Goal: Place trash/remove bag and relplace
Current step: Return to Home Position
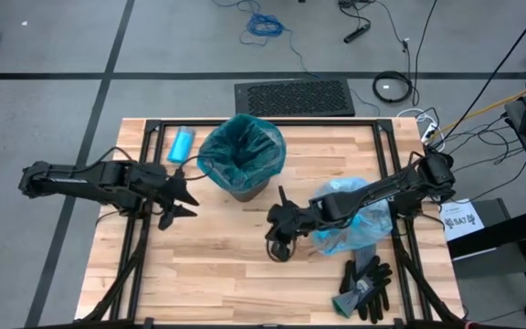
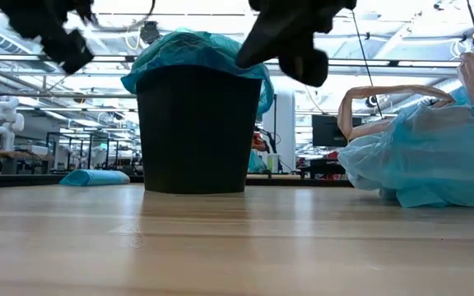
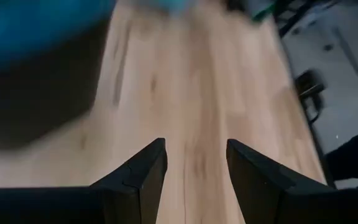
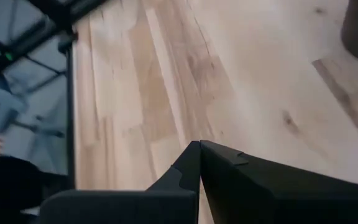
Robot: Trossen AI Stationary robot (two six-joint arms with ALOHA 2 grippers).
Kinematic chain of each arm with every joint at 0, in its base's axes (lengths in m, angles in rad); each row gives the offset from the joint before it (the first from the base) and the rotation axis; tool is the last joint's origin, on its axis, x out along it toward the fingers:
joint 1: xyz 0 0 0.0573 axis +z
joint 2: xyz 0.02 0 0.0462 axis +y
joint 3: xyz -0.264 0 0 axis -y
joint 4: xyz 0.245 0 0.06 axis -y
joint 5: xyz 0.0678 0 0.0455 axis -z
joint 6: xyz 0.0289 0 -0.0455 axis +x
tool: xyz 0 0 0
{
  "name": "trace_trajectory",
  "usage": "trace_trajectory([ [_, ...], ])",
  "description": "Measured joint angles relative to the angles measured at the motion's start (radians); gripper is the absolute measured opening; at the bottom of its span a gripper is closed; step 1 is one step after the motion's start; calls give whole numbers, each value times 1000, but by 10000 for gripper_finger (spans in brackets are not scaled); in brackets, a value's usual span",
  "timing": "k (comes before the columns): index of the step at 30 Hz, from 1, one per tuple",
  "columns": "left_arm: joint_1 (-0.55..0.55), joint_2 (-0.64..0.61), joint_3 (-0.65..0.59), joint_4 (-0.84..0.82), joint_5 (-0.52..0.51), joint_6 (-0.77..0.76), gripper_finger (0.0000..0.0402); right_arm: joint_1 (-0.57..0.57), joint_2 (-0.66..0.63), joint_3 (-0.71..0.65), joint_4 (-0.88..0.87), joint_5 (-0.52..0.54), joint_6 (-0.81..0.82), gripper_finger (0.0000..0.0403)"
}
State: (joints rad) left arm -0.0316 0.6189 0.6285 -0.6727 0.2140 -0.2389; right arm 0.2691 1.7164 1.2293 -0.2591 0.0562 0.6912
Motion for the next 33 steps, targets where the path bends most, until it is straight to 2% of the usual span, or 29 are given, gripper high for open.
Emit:
trace_trajectory([
  [4,-20,-48,0,124,18,115,171,38,-34,-1,-81,68,-109,0],
  [7,-33,-91,1,133,17,149,171,66,-95,-64,-42,99,-157,0],
  [10,-42,-128,-20,170,17,148,171,96,-192,-224,123,105,-153,0],
  [12,-51,-159,-78,247,17,134,171,121,-272,-359,283,106,-142,0],
  [17,-92,-203,-307,609,-30,90,171,148,-474,-644,581,102,-141,0],
  [22,-126,-203,-468,897,-102,103,171,111,-648,-818,745,102,-226,0],
  [26,-141,-204,-536,946,-150,142,171,64,-747,-949,872,102,-276,0],
  [29,-145,-204,-573,964,-154,179,171,28,-798,-1062,1038,93,-303,0],
  [33,-146,-204,-620,1027,-156,195,171,-18,-841,-1209,1266,26,-310,0],
])
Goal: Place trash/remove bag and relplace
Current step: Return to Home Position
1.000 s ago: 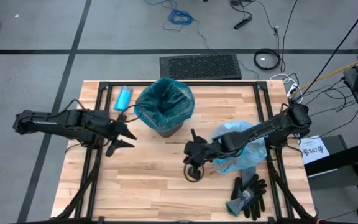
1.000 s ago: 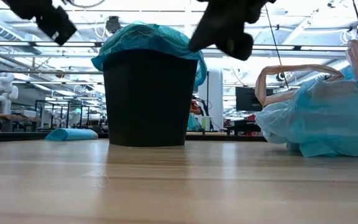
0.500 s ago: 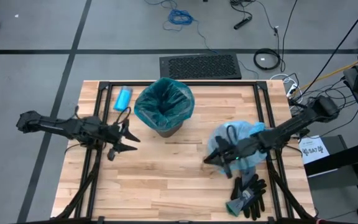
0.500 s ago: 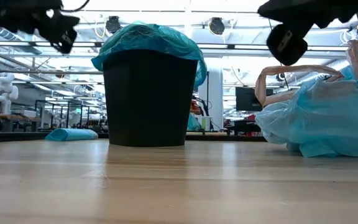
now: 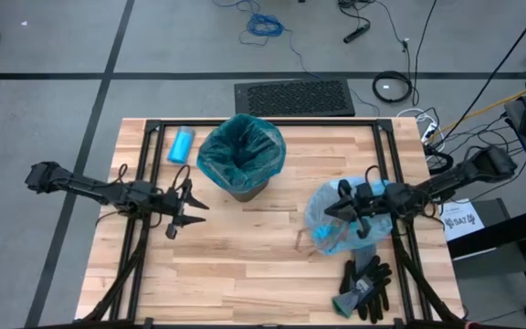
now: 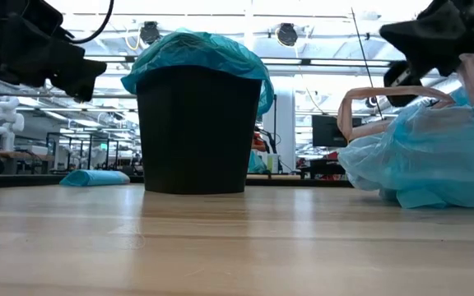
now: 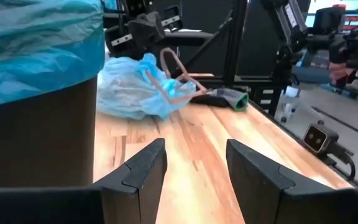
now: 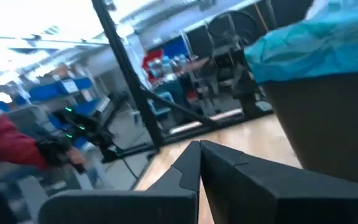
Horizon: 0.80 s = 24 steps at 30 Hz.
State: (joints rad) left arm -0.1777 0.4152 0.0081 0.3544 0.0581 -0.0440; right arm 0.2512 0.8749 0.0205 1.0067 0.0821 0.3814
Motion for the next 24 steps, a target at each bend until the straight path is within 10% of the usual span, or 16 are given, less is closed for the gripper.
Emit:
trace_trajectory([
  [15,1,-57,0,-100,-52,-28,171,-345,-142,-8,-252,-344,37,0],
  [24,1,-290,0,-329,-123,-98,171,-260,-366,-7,-509,22,87,0],
])
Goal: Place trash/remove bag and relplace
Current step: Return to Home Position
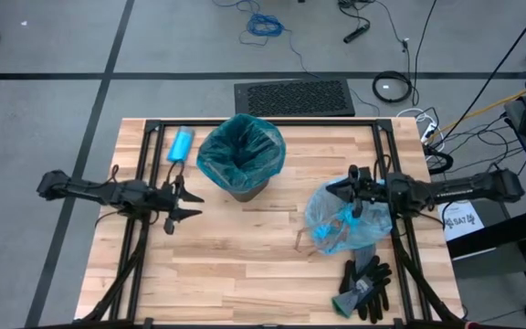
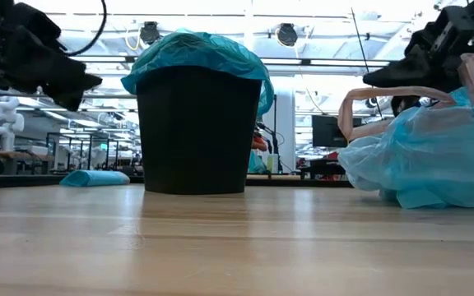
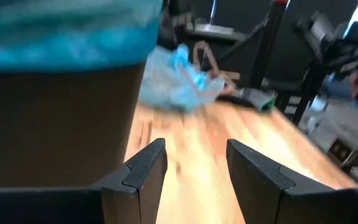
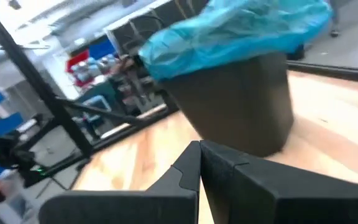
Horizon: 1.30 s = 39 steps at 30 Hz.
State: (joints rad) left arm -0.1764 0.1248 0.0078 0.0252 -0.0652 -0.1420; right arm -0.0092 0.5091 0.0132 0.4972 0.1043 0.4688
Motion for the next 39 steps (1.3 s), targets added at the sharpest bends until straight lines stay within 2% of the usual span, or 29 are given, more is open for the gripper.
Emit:
trace_trajectory([
  [5,0,-89,0,-5,5,65,171,117,-103,0,-135,101,-7,0],
  [10,0,-97,0,-6,7,90,171,181,-200,0,-206,187,-92,0],
  [15,0,-97,0,-8,12,54,171,184,-307,0,-386,184,-12,0],
  [22,0,-97,0,-12,27,42,171,184,-467,2,-456,147,-52,0],
  [25,0,-97,0,-12,29,21,171,183,-498,40,-561,99,-60,0],
  [28,0,-97,0,-14,39,16,171,183,-509,101,-776,107,36,0],
  [30,0,-97,0,-15,39,16,171,181,-507,127,-853,121,77,0],
  [36,0,-97,0,-15,38,17,171,180,-507,141,-838,231,43,0],
  [39,0,-97,0,-15,38,19,171,180,-507,129,-804,241,42,0],
])
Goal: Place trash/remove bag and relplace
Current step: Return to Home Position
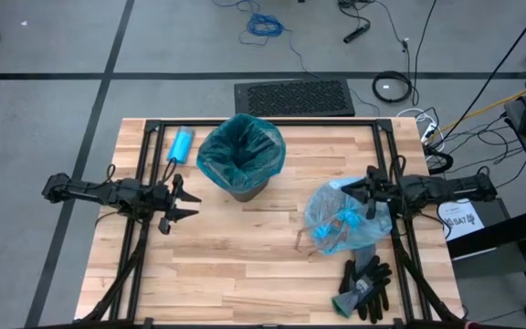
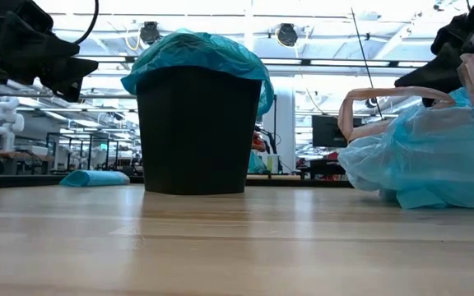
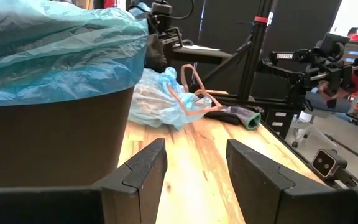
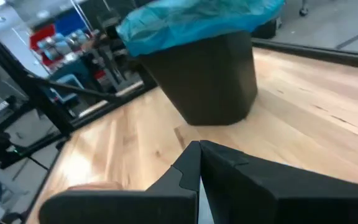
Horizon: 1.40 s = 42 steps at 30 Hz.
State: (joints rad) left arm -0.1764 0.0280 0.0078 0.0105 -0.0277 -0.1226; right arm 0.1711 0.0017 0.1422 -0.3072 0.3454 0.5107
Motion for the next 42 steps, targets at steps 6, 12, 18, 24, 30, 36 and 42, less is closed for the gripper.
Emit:
trace_trajectory([
  [6,0,0,0,1,-4,24,171,-1,11,-90,254,-26,-98,0],
  [12,0,0,0,1,-7,24,171,-23,11,-96,275,-33,-148,0],
  [18,0,0,0,2,-7,25,171,-42,11,-96,339,-33,-145,0],
  [24,0,0,0,3,-7,25,171,-42,11,-97,319,-33,-177,0],
  [30,0,0,0,4,-7,25,171,-42,12,-97,318,-33,-179,0],
  [36,0,0,0,5,-7,25,171,-42,12,-97,318,-33,-179,0],
  [42,0,0,0,5,-7,25,171,-42,12,-97,318,-33,-179,0],
])
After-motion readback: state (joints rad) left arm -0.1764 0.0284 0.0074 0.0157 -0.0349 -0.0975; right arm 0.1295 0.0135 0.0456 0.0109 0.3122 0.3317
